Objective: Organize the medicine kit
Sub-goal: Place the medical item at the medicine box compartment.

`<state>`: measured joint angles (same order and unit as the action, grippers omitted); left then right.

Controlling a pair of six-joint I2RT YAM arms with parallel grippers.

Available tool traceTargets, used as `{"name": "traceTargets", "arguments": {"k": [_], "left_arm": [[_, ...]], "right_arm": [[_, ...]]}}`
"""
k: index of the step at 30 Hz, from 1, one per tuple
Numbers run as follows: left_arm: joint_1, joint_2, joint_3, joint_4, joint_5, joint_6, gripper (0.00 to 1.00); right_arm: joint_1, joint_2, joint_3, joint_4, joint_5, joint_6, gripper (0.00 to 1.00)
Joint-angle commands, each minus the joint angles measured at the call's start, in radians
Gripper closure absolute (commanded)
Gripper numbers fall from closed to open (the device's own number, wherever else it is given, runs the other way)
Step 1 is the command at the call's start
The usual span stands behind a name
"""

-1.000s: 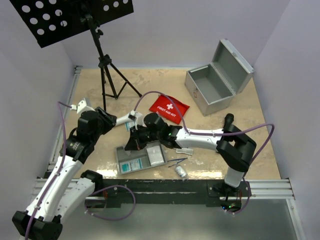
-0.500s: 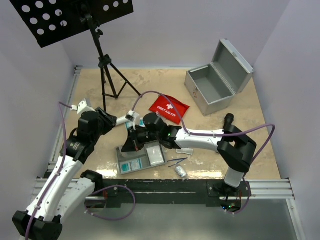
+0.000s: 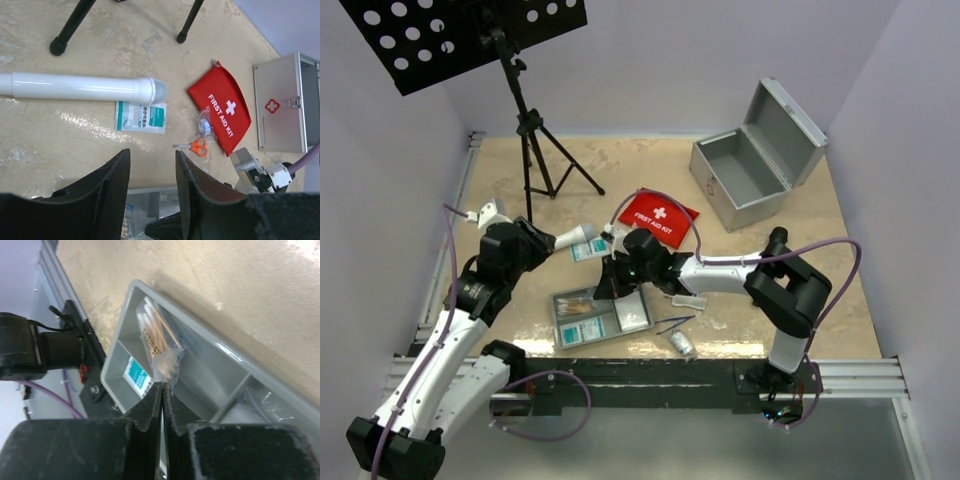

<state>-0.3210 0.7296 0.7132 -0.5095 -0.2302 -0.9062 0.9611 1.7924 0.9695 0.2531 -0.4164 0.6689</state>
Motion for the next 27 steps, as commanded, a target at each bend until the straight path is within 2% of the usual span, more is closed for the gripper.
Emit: {"name": "traceTargets", "arguments": {"k": [1,3,6,14,17,20,22,24,27], "left_arm": [[0.005,0.011,-0.015,0.046,0.020,-0.014,0.55],[0.005,0.016,-0.015,0.048,0.022,-0.013,0.55],[0.005,0.014,-0.018,0.049,0.020,-0.011,0.55],[0.005,0.016,-0.037,0.065,0.035,-0.008,0.55],[0.005,0.014,-0.047,0.071,0.042,-0.007,0.55],[0.005,0.011,-0.052,0.071,0.045,-0.002,0.55],[0.005,0.007,-0.049,0.065,0.043,0.003,0.55],[0.005,-0.001,-0.046,0.060,0.045,0.007,0.55],[0.005,-0.016,-0.058,0.065,0.058,0.009,0.55]], "right_arm": [[0.001,-0.048,0.015,-0.058,0.109,-0.048,0.85],[0.001,-0.071,0.018,-0.080,0.143,-0.057,0.68],[0.001,-0.103,0.040,-0.115,0.182,-0.072,0.56],[0.004,-0.154,0.141,-0.199,0.258,-0.123,0.50],[0.002,-0.128,0.179,-0.206,0.265,-0.150,0.57],[0.002,-0.074,0.208,-0.196,0.223,-0.173,0.85],[0.007,-0.041,0.215,-0.186,0.194,-0.177,0.94],[0.018,-0.024,0.206,-0.183,0.180,-0.184,1.00],[0.031,-0.002,0.190,-0.184,0.168,-0.198,1.00]]}}
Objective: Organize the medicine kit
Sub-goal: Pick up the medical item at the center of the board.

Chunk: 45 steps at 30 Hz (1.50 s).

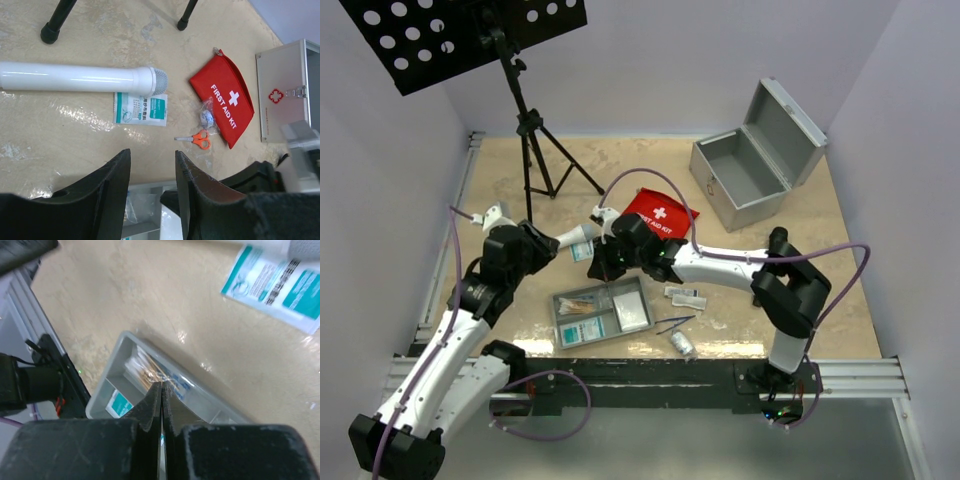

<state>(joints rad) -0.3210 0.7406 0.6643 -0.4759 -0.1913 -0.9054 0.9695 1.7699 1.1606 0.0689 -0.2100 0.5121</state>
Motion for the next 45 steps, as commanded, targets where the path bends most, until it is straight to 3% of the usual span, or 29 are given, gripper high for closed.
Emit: {"name": "traceTargets", "arguments": {"k": [1,9,10,15,21,31,39,45], "left_arm": [[0.005,-0.030,-0.018,0.034,0.027,0.008,0.55],[0.005,-0.070,-0.080,0.048,0.064,-0.003,0.55],[0.005,-0.078,-0.078,0.048,0.064,0.000,0.55],[0.005,-0.089,-0.075,0.057,0.067,0.002,0.55],[0.005,-0.078,-0.086,0.065,0.090,0.002,0.55],[0.005,-0.064,-0.127,0.092,0.121,0.005,0.55],[0.005,0.017,-0.158,0.163,0.158,-0.012,0.57],[0.005,0.051,-0.160,0.172,0.150,-0.015,0.57]], "right_arm": [[0.024,0.029,-0.006,-0.004,-0.042,-0.044,1.00],[0.021,0.004,-0.051,0.006,0.027,-0.035,1.00],[0.014,-0.019,-0.052,0.017,0.050,-0.024,0.97],[-0.109,-0.003,0.023,0.026,0.043,-0.004,0.63],[-0.196,0.172,0.172,-0.023,0.061,-0.040,0.51],[-0.210,0.355,0.335,-0.046,0.075,-0.030,0.49],[-0.207,0.404,0.344,-0.063,0.112,-0.066,0.54],[-0.152,0.408,0.340,-0.119,0.224,-0.116,0.60]]}}
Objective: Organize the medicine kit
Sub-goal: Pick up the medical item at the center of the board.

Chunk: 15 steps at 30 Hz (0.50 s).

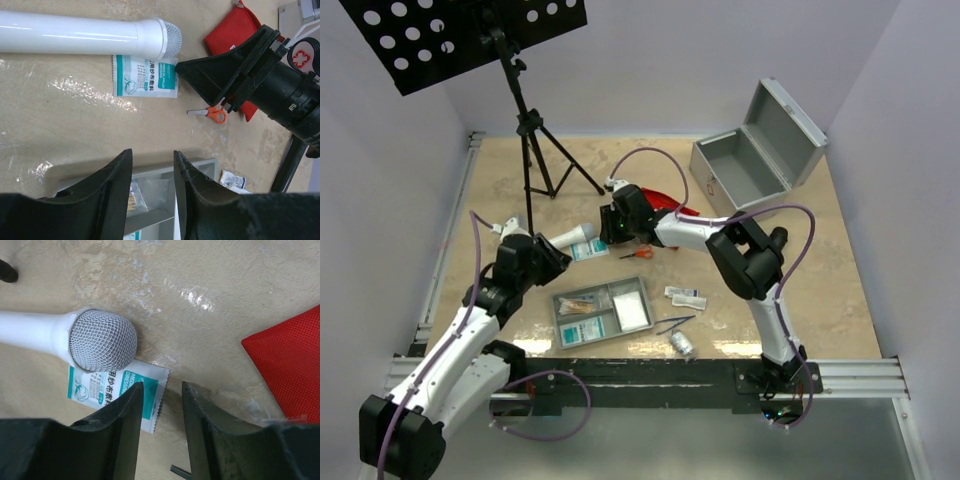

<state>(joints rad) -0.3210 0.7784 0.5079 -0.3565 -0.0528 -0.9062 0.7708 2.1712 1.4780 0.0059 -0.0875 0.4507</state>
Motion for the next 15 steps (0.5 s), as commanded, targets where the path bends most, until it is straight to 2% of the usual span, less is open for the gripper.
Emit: {"name": "traceTargets", "arguments": {"k": [1,4,11,15], "left_arm": [[0.005,0.019,-0.006,0.054,0.008,-0.017,0.57],[0.005,0.033,-0.012,0.065,0.011,-0.022,0.57],[0.005,0.055,-0.016,0.070,0.002,-0.025,0.57],[0.005,0.090,-0.016,0.061,-0.016,-0.019,0.58]], "right_arm": [[0.057,0.010,0.021,-0.063,0.120,-0.060,0.61],[0.077,0.019,0.013,-0.076,0.160,-0.066,0.66],[0.097,0.009,-0.045,-0.081,0.226,-0.075,0.85],[0.097,-0.019,-0.094,-0.070,0.236,-0.076,0.88]]}}
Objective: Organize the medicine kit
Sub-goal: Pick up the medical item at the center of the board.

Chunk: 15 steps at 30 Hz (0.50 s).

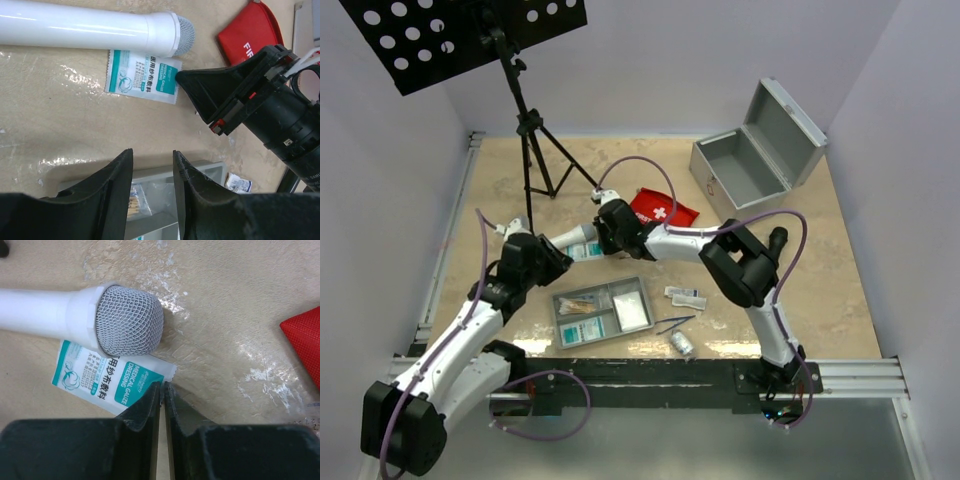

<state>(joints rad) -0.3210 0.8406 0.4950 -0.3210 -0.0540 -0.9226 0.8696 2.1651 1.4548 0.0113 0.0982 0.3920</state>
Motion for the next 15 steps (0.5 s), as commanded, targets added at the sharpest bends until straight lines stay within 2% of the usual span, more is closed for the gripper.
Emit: {"name": "traceTargets", "arguments": {"k": [1,15], "left_arm": [[0.005,0.040,0.000,0.022,-0.021,-0.001,0.58],[0.005,0.339,0.119,0.042,-0.086,0.090,0.63]], "right_arm": [[-0.001,-0.020,-0.086,-0.074,0.048,-0.016,0.89],[0.003,-0.050,-0.174,-0.054,0.115,-0.051,0.93]]}}
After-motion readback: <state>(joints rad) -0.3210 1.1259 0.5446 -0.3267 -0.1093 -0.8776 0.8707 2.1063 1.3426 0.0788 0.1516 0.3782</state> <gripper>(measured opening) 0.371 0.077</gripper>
